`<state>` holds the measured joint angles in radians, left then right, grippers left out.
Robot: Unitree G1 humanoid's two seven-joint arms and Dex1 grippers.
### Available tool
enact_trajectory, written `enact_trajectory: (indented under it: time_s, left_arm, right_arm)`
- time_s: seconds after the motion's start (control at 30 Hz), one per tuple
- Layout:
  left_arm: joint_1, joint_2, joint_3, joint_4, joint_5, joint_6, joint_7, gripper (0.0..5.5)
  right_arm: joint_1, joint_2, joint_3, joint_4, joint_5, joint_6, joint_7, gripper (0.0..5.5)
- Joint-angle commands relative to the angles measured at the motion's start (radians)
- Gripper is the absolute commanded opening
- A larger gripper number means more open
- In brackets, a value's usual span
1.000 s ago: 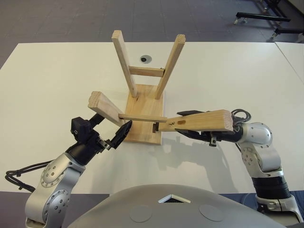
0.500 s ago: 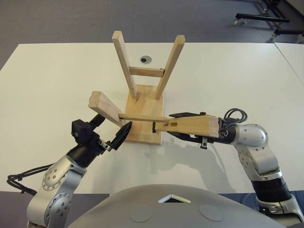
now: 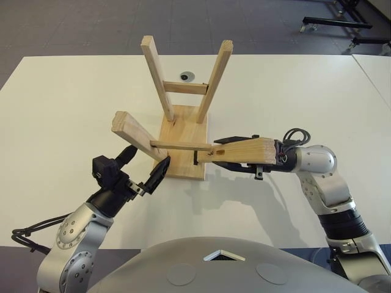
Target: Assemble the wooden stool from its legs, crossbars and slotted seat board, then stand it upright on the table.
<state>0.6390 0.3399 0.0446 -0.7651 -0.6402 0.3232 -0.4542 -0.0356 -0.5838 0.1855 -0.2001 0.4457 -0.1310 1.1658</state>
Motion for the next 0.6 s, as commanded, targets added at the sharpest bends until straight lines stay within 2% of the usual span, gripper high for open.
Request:
enact_trajectory:
  time_s: [0.03,0.13,0.37,0.47,0.6]
  left_arm:
    - [0.014,-0.004,-0.009,-0.008,0.017,-0.011,0.008,5.40]
    - [0.015,-0.004,-0.005,-0.006,0.017,-0.014,0.005,5.40]
    - [0.015,-0.004,-0.005,-0.004,0.019,-0.016,0.002,5.40]
    - [0.007,0.000,-0.003,0.001,0.018,-0.014,-0.001,5.40]
    - [-0.004,0.003,0.000,0.006,0.017,-0.011,-0.003,5.40]
  right_arm:
    - [0.010,-0.055,0.002,0.104,-0.025,0.070,0.044,2.05]
    - [0.048,-0.122,-0.082,0.149,0.053,0.050,0.128,2.05]
    - [0.147,-0.266,-0.214,-0.085,0.232,0.215,0.156,2.05]
    - [0.139,-0.270,-0.220,-0.111,0.246,0.260,0.143,2.05]
    - [0.028,-0.213,-0.165,-0.081,0.198,0.283,0.105,2.05]
